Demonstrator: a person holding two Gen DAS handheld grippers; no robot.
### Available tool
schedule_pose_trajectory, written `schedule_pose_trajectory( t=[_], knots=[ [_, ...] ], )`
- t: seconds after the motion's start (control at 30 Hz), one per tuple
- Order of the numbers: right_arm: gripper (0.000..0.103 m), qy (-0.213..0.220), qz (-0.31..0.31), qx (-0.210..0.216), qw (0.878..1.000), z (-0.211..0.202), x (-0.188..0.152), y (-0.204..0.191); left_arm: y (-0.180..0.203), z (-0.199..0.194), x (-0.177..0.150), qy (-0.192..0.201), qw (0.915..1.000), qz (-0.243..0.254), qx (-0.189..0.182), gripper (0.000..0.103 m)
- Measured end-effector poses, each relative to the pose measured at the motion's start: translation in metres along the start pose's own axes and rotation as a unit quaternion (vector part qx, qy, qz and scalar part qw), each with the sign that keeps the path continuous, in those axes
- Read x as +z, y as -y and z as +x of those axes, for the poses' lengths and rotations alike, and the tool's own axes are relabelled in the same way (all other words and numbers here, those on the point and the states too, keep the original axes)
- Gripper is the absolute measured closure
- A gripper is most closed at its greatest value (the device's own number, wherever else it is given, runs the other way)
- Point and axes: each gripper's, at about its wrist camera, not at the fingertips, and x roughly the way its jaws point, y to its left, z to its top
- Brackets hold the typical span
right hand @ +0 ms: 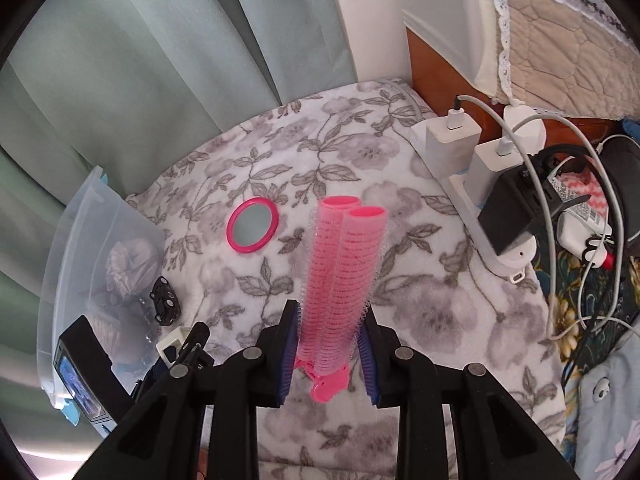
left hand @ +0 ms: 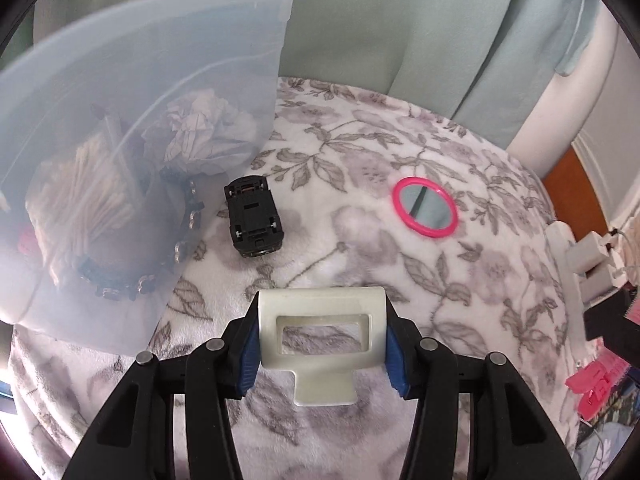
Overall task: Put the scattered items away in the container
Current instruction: 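Lift and carry the white clip and pink roller over the clear container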
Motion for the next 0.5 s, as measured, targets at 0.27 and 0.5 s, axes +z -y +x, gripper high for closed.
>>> schedule_pose_trajectory(
  t=[0.27, 0.5],
  knots=[
    [0.073, 0.051, 0.002, 0.031, 0.998, -0.064, -0.011, -0.006, 0.017, -0.098, 0.016, 0.058, 0.9943, 0.002, -0.089, 0.050],
    [0.073, 0.109, -0.012, 0.071, 0.991, -0.122, -0.012, -0.026, 0.002, -0.178, 0.040, 0.126, 0.9835, -0.011, -0.130, 0.050]
  ],
)
